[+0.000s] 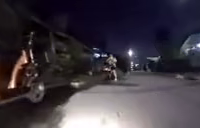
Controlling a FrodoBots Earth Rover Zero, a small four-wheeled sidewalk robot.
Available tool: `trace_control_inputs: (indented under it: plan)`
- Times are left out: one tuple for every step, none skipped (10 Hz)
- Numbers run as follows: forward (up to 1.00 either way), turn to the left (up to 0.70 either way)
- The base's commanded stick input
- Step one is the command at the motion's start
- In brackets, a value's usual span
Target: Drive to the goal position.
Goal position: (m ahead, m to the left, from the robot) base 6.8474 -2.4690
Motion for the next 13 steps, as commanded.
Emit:
trace_control_inputs:
  plan:
    - [0.85,0.04]
    - [0.85,0.04]
    - [0.85,0.04]
    - [0.85,0.04]
    - [0.85,-0.10]
    - [0.85,-0.30]
    - [0.85,-0.30]
    - [0.85,-0.30]
    - [0.85,-0.30]
    - [0.85,-0.30]
    - [0.85,-0.30]
    - [0.85,-0.30]
    - [0.85,-0.30]
